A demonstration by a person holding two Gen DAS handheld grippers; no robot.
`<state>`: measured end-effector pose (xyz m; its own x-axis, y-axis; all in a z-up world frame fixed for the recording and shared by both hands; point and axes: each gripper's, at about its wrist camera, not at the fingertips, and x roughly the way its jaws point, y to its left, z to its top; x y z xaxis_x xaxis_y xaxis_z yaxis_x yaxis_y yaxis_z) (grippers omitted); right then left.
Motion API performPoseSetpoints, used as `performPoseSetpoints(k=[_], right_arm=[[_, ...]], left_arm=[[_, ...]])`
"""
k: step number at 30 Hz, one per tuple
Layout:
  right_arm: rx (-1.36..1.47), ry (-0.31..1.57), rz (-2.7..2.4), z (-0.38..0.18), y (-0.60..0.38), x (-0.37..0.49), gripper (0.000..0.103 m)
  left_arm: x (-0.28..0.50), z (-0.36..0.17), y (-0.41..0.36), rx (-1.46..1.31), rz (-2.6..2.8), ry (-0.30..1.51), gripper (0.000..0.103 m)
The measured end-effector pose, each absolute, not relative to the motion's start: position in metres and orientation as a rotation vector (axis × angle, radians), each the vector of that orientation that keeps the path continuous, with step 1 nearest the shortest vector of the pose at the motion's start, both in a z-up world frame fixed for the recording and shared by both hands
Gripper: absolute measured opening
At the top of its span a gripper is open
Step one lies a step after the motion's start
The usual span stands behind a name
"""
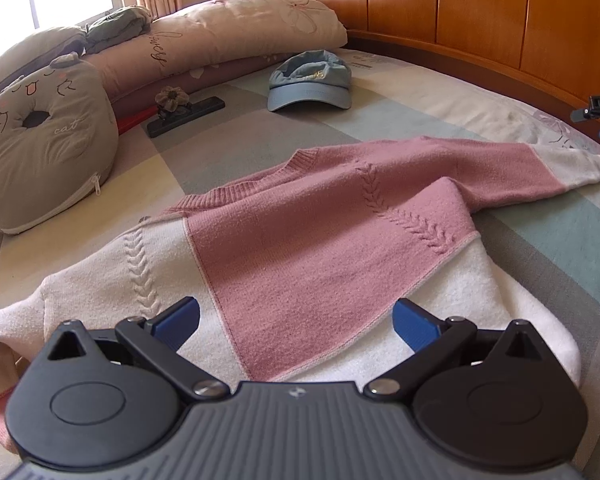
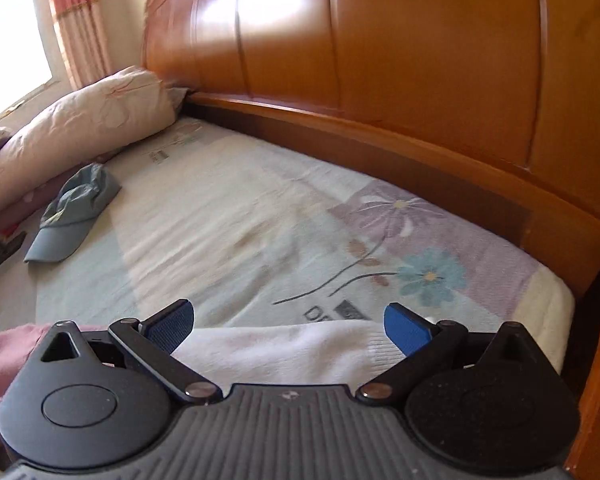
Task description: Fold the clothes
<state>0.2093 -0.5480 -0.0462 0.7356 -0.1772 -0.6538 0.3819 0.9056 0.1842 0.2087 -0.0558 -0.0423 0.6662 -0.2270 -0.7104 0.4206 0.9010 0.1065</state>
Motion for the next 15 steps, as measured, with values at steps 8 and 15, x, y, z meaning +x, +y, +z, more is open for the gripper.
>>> performPoseSetpoints(k=[8,15], right_arm=[[0.092,0.81,-0.2,-0.099,-0.467,0.239,0.103],[0.047,0.837,-0.16,-0.105,-0.464,0.235,0.103]], left_arm=[[0.217,-0.066,-0.035,0.234,-0.312,0.854,0.102],[0.221,-0.076,0.001,0.072,-0.335,0.946,0.102]])
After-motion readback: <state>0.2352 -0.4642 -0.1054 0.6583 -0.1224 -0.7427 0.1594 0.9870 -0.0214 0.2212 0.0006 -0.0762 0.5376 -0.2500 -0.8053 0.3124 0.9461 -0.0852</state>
